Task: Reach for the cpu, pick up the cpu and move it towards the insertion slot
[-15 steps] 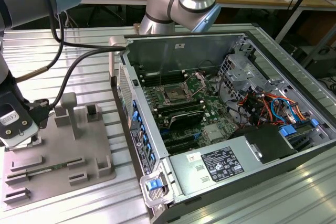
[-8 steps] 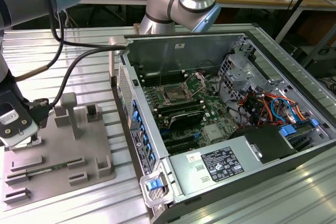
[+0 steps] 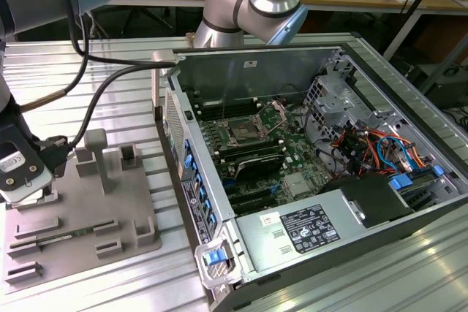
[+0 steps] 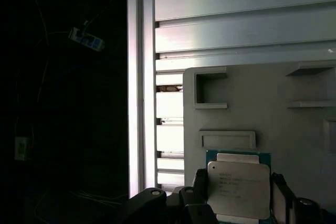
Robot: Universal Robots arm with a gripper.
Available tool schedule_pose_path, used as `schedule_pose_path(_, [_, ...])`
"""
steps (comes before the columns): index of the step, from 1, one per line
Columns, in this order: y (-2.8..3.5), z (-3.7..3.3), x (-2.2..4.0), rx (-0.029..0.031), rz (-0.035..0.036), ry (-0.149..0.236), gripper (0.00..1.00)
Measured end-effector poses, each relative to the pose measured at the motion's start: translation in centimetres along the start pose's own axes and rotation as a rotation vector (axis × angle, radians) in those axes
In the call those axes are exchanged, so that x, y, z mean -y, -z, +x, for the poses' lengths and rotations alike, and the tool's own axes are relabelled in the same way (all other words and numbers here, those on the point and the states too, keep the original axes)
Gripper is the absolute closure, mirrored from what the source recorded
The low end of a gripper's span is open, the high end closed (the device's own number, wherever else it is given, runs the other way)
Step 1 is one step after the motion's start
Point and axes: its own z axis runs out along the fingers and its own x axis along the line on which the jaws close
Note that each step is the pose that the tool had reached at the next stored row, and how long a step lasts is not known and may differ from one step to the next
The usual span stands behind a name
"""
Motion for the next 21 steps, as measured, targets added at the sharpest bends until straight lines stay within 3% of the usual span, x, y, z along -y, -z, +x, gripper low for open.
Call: schedule_pose_path(21, [0.64,-0.03,-0.02,0.0,0.0,0.0,0.45])
